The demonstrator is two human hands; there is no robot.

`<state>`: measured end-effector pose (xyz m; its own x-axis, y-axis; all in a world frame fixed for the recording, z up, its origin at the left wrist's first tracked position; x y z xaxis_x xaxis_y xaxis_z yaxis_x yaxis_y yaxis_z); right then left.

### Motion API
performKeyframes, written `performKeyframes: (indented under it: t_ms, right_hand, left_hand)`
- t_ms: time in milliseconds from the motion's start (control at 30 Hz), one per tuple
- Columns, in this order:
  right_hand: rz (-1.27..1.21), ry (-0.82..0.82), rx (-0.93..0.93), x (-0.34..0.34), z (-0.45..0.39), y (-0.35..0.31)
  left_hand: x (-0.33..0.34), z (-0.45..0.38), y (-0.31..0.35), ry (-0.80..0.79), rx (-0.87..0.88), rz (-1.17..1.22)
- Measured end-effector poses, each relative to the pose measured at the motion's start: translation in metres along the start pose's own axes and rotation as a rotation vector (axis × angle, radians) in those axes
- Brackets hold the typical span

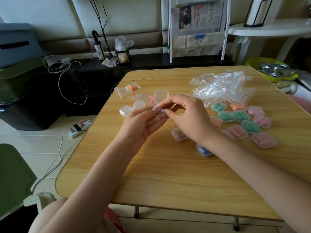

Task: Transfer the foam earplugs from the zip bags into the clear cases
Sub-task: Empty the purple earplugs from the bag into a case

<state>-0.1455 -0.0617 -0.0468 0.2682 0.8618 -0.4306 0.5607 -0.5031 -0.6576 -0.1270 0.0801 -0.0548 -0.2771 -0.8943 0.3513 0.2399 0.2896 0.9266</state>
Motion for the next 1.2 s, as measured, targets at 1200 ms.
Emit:
performKeyframes:
  t_ms: [1200]
  right_hand:
    - [0.346, -0.069, -0.047, -0.005, -0.003, 0.01]
  left_hand:
    - [-0.007, -0.005, 0.0, 0.095, 0.028, 0.006]
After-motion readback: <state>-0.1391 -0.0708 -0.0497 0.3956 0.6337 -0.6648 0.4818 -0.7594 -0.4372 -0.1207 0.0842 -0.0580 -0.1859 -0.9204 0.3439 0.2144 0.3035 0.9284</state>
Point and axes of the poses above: each hand's wrist, its own z-axis away from the middle knuckle, its own x-axis out of the palm, y = z × x, the point moved 2 cm from there along -z, towards the middle knuckle, and after that the axes turned 2 degrees about -z, right-handed, at the moved point
